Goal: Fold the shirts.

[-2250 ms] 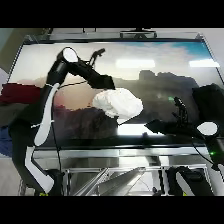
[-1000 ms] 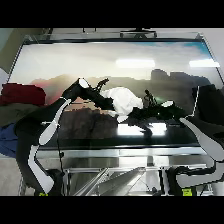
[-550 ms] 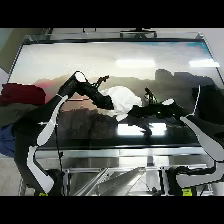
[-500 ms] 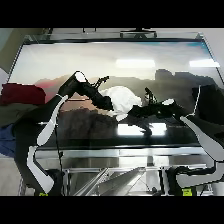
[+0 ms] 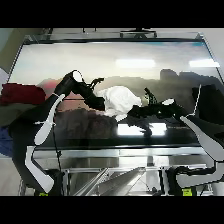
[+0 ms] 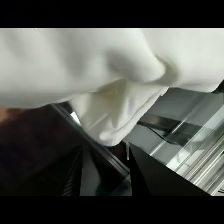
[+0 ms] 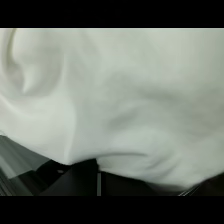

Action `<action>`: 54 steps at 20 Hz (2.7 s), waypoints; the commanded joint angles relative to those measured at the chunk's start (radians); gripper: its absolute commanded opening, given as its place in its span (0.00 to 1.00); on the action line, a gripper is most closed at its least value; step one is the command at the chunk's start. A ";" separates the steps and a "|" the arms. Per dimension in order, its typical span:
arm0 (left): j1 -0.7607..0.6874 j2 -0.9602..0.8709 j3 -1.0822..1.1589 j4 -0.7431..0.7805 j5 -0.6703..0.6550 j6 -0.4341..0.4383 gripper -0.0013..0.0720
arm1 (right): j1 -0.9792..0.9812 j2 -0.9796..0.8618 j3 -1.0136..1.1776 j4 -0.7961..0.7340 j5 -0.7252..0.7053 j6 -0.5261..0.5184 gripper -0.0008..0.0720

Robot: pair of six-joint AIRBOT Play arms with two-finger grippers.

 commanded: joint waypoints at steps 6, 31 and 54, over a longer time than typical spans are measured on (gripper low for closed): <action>-0.014 0.069 -0.172 0.032 0.222 0.016 0.42 | 0.000 0.001 0.000 0.000 0.003 0.000 0.03; 0.275 0.633 -0.209 -0.443 0.254 0.093 0.04 | -0.520 0.558 0.047 -0.281 0.230 0.166 0.03; 0.226 0.295 -0.147 -0.608 0.501 0.430 0.18 | -0.146 0.303 0.195 0.018 -0.264 -0.082 0.05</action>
